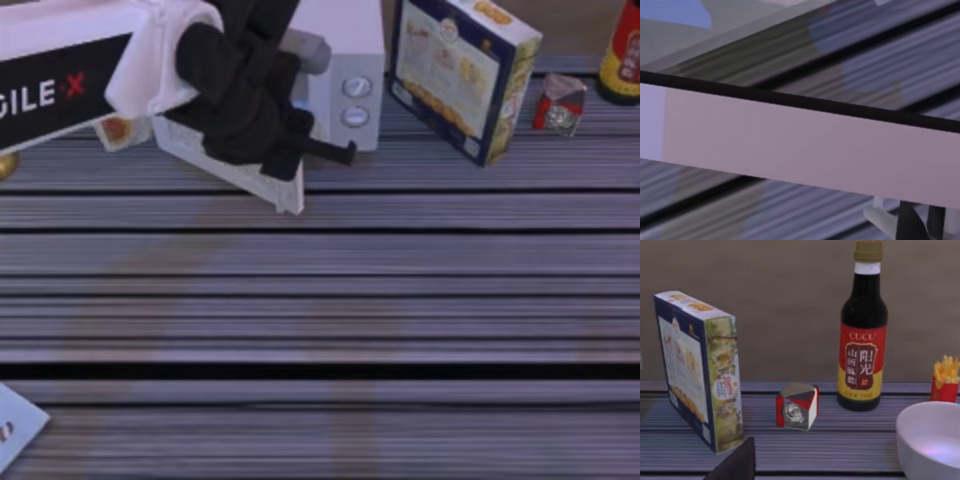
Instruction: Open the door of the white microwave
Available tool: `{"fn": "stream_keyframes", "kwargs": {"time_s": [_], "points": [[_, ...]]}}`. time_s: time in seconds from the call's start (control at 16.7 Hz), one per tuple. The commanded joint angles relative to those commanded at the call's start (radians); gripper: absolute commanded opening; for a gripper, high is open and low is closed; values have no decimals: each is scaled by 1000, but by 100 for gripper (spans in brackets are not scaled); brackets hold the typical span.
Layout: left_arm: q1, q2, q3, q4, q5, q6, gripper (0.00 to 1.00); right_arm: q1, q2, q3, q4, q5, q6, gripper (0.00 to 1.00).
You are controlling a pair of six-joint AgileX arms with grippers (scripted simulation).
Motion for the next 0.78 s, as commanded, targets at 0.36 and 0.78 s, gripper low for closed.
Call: {"fn": "stream_keyframes", "kwargs": {"time_s": [0.36, 0.78], "points": [[0, 0, 0, 0, 0, 0, 0, 0, 0, 0, 0, 0, 0, 100], [13, -28, -42, 10, 34, 52, 0, 0, 0, 0, 0, 0, 0, 100]]}}
